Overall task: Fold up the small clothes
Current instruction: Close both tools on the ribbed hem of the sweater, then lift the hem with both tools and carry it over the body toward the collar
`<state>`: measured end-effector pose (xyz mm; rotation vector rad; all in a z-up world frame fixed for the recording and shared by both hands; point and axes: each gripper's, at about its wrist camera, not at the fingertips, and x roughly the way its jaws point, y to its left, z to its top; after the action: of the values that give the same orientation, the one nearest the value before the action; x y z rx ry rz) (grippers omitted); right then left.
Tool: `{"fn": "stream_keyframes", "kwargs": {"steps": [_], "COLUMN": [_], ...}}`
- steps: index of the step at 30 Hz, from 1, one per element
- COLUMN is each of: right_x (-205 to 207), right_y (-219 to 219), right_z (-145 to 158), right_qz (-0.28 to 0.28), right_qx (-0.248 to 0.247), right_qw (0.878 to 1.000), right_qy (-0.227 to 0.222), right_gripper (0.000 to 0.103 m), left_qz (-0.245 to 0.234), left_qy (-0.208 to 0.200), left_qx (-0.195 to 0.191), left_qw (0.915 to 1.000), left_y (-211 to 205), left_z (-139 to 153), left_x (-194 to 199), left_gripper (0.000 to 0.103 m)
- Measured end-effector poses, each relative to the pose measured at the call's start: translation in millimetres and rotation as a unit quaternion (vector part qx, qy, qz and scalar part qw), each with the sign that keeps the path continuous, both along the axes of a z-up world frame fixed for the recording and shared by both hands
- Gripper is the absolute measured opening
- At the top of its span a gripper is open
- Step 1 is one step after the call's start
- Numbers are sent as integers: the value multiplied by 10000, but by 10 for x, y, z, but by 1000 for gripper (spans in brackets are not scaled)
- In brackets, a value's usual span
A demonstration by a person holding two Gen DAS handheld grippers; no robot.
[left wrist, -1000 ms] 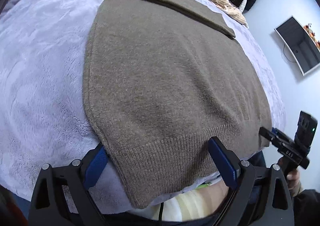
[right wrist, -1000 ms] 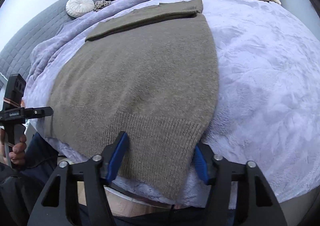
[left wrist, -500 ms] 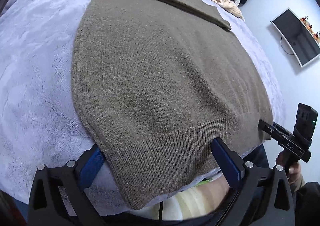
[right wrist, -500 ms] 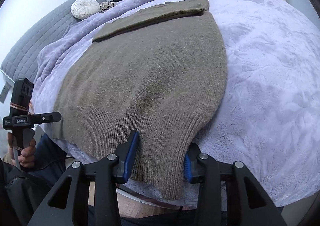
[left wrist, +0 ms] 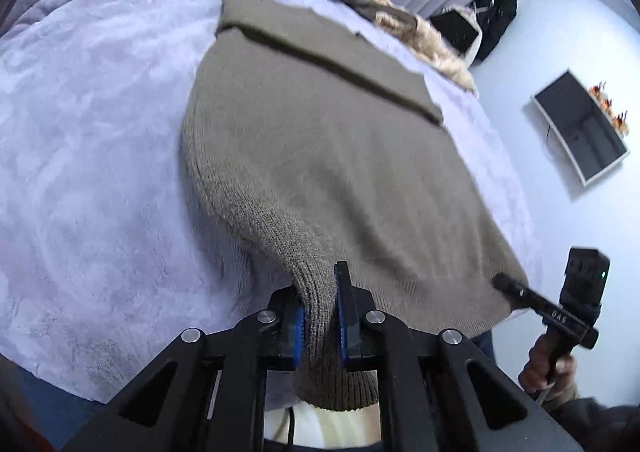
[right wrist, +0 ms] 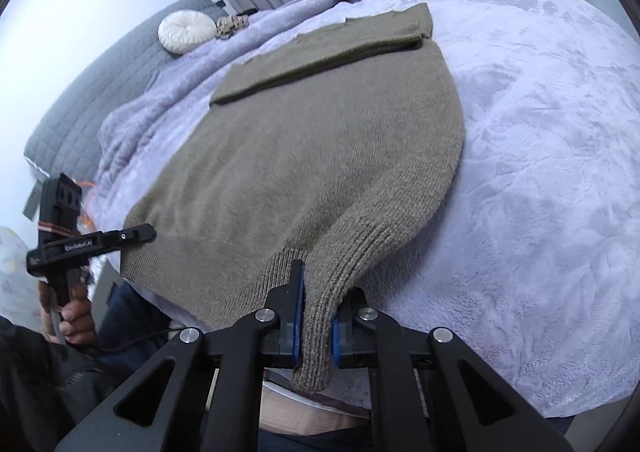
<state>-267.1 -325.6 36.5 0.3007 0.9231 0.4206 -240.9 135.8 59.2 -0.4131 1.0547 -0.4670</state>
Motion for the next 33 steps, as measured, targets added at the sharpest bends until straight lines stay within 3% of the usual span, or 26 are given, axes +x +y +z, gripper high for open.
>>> {"fn": "stream_keyframes", "kwargs": {"steps": [6, 13, 23, 33], "right_x": [61, 295, 649, 1032], "right_y": [-171, -128, -86, -78], "right_z": [267, 511, 603, 714], "right_qz": [-206, -379, -502, -655], "right_qx": [707, 619, 274, 81], "right_qw": [9969, 9957, 9964, 9964], "right_qy": [-293, -568, -626, -527], "right_gripper": [11, 11, 11, 11], "left_qz": [240, 434, 641, 696], "left_qy": [-380, -509, -346, -409], "left_qx": [-215, -305, 468, 809], "left_qw": [9988, 9973, 9962, 9934], "left_y": [96, 59, -167, -280], "left_z": [281, 464, 443, 571], "left_x": [98, 346, 725, 1013], "left_gripper": [14, 14, 14, 14]}}
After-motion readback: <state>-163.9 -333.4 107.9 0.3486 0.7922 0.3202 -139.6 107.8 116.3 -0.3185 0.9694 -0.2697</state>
